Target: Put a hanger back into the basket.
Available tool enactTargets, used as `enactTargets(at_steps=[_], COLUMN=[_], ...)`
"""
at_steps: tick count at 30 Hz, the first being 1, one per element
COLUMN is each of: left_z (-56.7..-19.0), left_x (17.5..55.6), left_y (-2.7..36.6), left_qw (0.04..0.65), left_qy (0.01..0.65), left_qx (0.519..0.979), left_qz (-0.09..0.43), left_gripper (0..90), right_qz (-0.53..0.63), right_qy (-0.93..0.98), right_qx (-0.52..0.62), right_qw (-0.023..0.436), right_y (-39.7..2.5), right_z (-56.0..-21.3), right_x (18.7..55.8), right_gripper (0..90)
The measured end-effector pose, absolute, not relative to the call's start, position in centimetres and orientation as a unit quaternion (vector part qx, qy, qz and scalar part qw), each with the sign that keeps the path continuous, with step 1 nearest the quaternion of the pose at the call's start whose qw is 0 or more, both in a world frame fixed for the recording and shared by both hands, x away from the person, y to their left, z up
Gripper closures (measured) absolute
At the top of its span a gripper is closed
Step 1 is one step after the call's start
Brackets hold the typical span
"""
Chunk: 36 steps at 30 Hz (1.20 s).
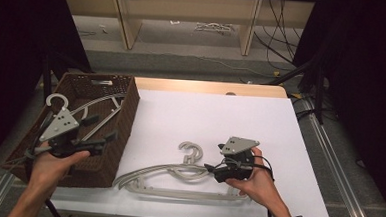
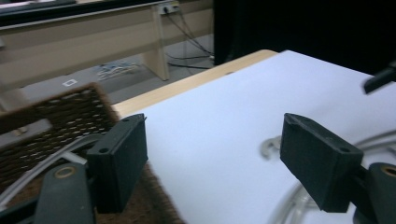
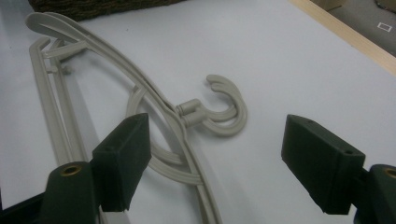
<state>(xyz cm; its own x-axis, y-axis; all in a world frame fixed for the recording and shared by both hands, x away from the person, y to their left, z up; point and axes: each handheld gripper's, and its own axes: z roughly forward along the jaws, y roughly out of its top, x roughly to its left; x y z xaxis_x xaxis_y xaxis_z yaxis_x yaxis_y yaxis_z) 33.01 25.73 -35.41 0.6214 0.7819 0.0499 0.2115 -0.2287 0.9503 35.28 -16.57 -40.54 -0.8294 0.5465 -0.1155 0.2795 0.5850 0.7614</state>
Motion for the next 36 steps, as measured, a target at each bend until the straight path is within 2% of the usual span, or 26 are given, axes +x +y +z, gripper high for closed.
enactTargets(at_steps=[13, 28, 32, 36], left_z=[-38.3, -42.5, -43.1, -43.6], left_x=[31.8, 30.4, 30.3, 30.1], left_y=[22.0, 19.3, 19.1, 18.7], left_qw=[0.535, 0.516, 0.509, 0.502], left_qy=[0.305, 0.303, 0.299, 0.296], left_qx=[0.75, 0.777, 0.784, 0.793], left_qz=[0.241, 0.197, 0.192, 0.179], left_gripper=[21.6, 19.5, 19.5, 19.3], right_qz=[0.385, 0.364, 0.355, 0.32], right_qy=[0.878, 0.89, 0.893, 0.907], right_qx=[0.234, 0.232, 0.234, 0.229], right_qw=[0.159, 0.147, 0.15, 0.147], right_y=[-16.1, -16.2, -16.4, -16.4], right_z=[-41.0, -42.1, -42.6, -43.7], right_x=[35.6, 35.4, 35.4, 35.7], right_gripper=[23.8, 24.5, 25.2, 30.1])
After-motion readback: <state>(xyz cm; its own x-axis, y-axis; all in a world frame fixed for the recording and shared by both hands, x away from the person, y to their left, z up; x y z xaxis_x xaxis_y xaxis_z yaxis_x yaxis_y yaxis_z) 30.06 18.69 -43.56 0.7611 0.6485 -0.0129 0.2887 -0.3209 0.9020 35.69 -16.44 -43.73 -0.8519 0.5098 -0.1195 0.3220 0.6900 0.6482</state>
